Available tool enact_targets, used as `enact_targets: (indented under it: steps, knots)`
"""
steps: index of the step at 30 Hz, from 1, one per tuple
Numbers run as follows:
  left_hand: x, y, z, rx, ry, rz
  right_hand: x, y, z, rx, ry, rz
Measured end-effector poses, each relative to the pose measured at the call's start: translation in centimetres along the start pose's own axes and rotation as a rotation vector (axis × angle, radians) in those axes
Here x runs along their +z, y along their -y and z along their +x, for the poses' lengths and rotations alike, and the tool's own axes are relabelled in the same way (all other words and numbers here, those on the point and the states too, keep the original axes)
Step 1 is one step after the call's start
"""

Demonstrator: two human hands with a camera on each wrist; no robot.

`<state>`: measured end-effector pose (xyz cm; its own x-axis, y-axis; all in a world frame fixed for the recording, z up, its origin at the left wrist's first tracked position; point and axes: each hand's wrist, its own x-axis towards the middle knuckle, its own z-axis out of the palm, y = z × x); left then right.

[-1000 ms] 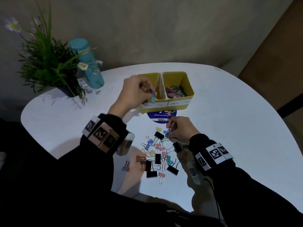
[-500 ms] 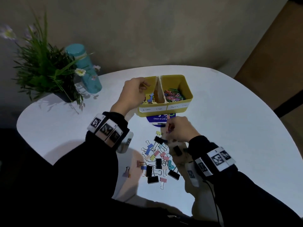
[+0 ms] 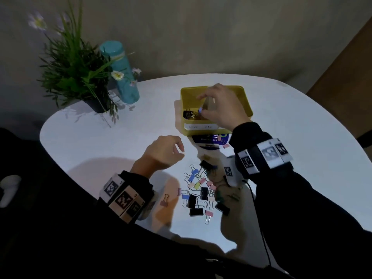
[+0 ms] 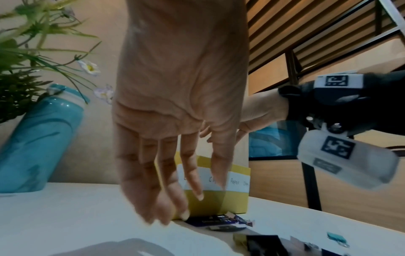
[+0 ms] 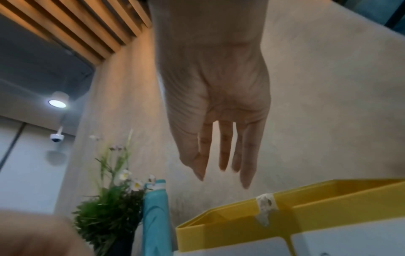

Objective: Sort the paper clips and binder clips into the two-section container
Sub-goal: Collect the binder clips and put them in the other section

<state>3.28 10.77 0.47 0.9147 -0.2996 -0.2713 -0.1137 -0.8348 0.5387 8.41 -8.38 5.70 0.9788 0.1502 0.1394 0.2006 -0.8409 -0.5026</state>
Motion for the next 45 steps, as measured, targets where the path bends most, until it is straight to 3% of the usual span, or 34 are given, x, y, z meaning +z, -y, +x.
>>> enact_targets:
  steps: [3, 8, 10, 13, 16, 21, 29, 40, 45]
  knots:
    - [0.9, -0.5, -1.3, -0.074, 0.162, 0.205, -1.0, -0.6, -4.1, 0.051, 0.052, 0.006]
    - [2.5, -1.5, -2.8, -0.187, 0.342, 0.449, 0.1, -3.1, -11.0, 0.300, 0.589, -0.310]
    - [3.4, -2.2, -3.0, -0.240, 0.389, 0.391, 1.2, -3.8, -12.9, 0.344, 0.681, -0.344]
    - [5.1, -3.8, -3.5, -0.309, 0.410, 0.300, 2.7, -4.4, -14.4, 0.342, 0.655, -0.283]
    - [6.7, -4.8, -3.5, -0.255, 0.314, 0.408, 3.9, -4.5, -15.1, 0.326, 0.628, -0.243]
    - [7.6, -4.7, -2.8, -0.160, 0.195, 0.264, 5.0, -4.9, -15.1, 0.261, 0.532, -0.118]
    - [8.9, -4.3, -2.0, -0.066, 0.064, 0.228, 7.2, -4.6, -14.0, 0.245, 0.428, -0.112]
    - [7.3, -3.4, -0.4, 0.117, 0.102, 0.099, 6.5, -5.1, -12.0, 0.268, 0.438, -0.110]
    - [6.2, -3.2, -0.3, 0.106, 0.187, -0.128, 6.0, -5.7, -11.5, 0.279, 0.415, 0.007]
